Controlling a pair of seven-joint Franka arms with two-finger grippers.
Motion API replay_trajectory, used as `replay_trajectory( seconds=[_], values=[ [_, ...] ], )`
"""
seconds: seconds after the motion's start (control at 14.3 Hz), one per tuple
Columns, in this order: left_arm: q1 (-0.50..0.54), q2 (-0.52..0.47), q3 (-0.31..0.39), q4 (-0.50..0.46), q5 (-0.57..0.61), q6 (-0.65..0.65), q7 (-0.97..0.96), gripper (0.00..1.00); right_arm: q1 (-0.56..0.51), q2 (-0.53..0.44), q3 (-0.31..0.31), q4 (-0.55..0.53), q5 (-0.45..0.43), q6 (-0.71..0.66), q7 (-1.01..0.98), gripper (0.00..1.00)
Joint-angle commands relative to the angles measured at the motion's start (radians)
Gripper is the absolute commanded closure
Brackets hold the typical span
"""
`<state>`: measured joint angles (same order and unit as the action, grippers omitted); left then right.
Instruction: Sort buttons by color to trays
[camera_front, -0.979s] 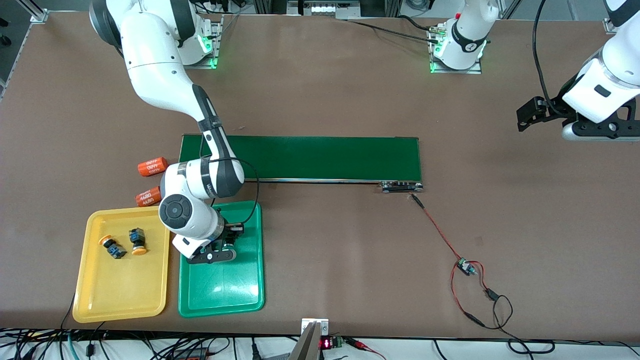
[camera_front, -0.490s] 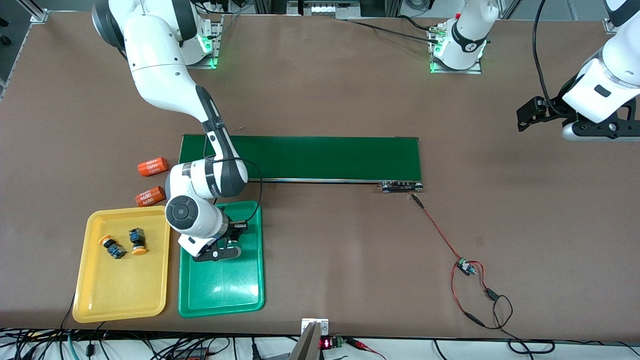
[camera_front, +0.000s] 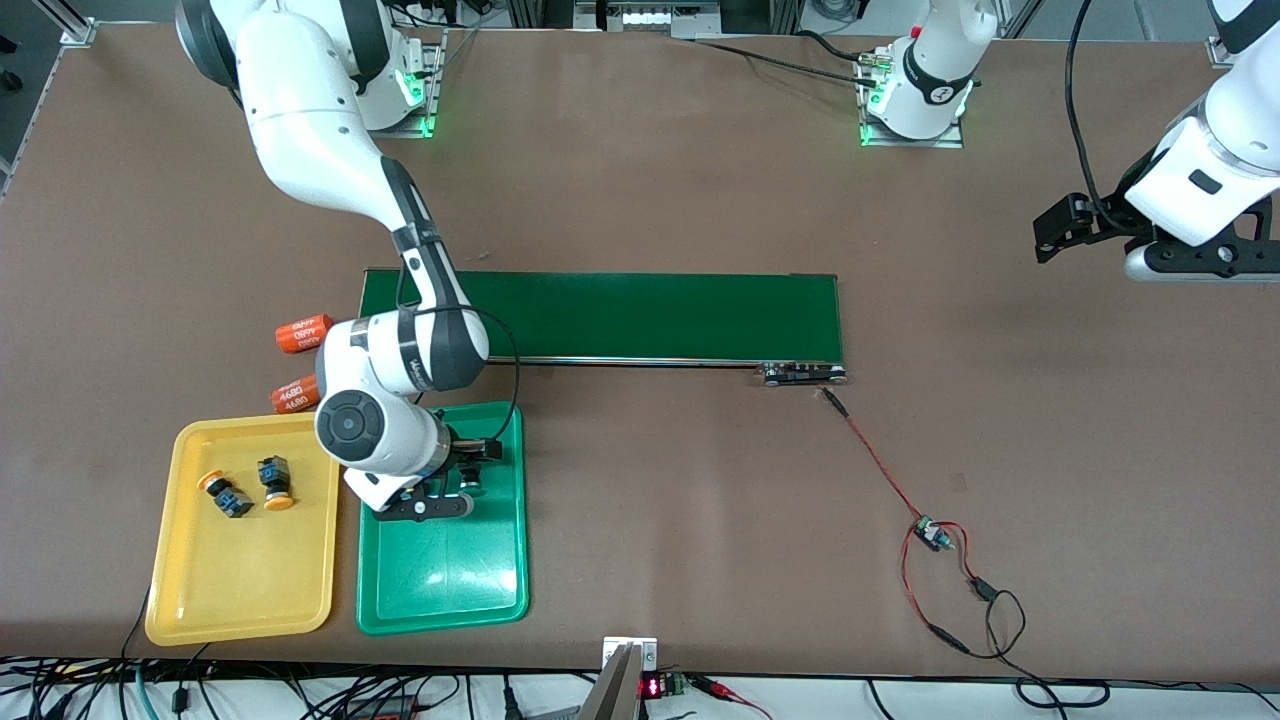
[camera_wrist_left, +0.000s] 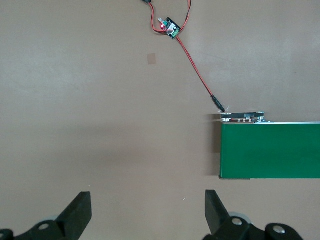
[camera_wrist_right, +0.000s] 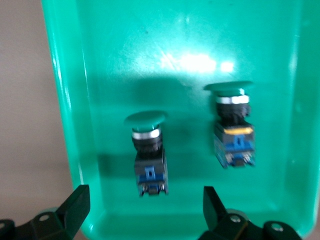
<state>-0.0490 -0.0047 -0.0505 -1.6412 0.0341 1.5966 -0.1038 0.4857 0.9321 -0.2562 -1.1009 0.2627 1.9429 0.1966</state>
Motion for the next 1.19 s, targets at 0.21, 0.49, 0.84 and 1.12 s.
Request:
replay_trajectory(
  seconds=[0.21, 0.49, 0.84, 1.12],
  values=[
    [0.001, 0.000, 0.003, 0.021, -0.003, -0.023, 0.021, 0.00, 0.008, -0.160, -0.072, -0.007, -0.074, -0.197, 0.046, 0.00],
    [0.000, 0.000, 0.003, 0.021, -0.003, -0.023, 0.021, 0.00, -0.007, -0.248, -0.086, -0.007, -0.149, -0.283, 0.041, 0.00],
    [0.000, 0.000, 0.003, 0.021, -0.003, -0.023, 0.021, 0.00, 0.002, -0.277, -0.247, 0.007, -0.146, -0.268, -0.032, 0.00],
    [0.000, 0.000, 0.003, 0.021, -0.003, -0.023, 0.021, 0.00, -0.167, -0.419, -0.169, -0.072, -0.138, -0.280, -0.149, 0.00]
  ],
)
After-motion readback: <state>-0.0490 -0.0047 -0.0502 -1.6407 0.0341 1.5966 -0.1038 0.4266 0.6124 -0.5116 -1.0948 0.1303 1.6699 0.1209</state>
